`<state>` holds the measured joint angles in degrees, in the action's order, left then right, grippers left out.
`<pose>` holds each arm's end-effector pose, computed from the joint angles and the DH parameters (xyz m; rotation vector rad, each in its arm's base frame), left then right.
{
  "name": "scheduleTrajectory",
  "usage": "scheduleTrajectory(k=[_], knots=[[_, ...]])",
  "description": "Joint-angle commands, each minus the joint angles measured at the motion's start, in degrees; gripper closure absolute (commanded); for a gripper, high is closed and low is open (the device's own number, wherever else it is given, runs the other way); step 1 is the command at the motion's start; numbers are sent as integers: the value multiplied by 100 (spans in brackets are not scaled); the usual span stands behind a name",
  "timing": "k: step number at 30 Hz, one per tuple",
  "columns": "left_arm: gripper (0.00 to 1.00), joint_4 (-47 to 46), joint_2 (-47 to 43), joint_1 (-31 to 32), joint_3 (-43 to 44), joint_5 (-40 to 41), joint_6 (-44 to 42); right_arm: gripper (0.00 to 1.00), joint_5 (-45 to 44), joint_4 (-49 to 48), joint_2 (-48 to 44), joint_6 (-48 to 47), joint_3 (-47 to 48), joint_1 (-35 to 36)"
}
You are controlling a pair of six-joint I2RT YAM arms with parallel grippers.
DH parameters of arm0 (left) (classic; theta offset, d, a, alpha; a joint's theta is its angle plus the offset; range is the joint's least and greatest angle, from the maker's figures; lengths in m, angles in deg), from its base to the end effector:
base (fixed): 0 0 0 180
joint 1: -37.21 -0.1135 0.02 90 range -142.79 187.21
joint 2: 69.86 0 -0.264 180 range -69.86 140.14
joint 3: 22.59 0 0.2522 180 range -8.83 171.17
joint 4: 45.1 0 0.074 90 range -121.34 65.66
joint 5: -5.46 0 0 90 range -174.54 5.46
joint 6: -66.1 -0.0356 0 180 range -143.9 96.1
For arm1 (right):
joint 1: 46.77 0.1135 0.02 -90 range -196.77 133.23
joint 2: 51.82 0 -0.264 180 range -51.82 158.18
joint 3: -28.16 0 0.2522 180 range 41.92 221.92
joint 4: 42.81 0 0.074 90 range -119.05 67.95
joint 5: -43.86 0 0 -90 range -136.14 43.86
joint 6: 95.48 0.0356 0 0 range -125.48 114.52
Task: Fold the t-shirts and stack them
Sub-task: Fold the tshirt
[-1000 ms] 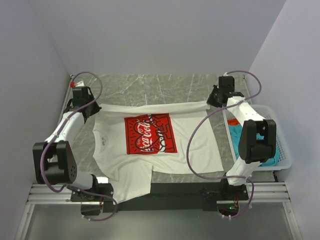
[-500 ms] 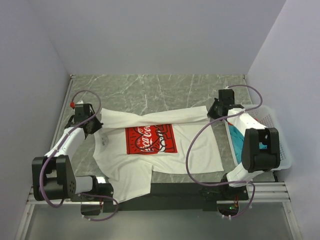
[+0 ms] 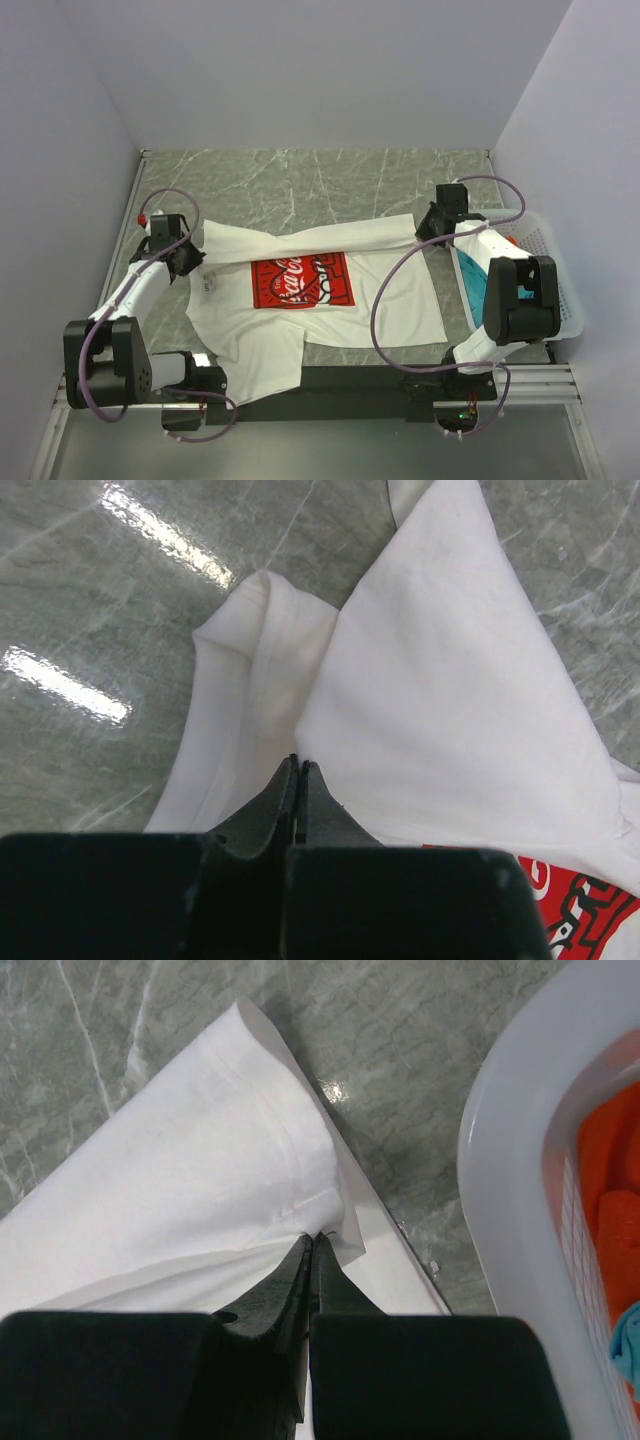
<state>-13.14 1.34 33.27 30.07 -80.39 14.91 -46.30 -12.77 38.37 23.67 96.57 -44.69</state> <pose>0.2429 0.0193 0.1987 -0.9253 2.2765 -0.1794 0.3226 0.0116 0.1978 0.5838 2.4201 0.2286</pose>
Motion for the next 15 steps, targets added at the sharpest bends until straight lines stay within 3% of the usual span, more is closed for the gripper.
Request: scheduleTrajectory(k=[1,9,11,15], knots=[[99,79,-221,-19,215,324,-57,100,-186,-19,-300,12,19,-59],[97,158,-71,-19,-39,272,267,99,-1,51,59,30,-121,-59],[91,202,-36,-27,-163,202,390,87,112,77,77,21,-148,-42],[63,351,-324,-19,-154,87,400,67,87,148,-237,-75,-174,72]])
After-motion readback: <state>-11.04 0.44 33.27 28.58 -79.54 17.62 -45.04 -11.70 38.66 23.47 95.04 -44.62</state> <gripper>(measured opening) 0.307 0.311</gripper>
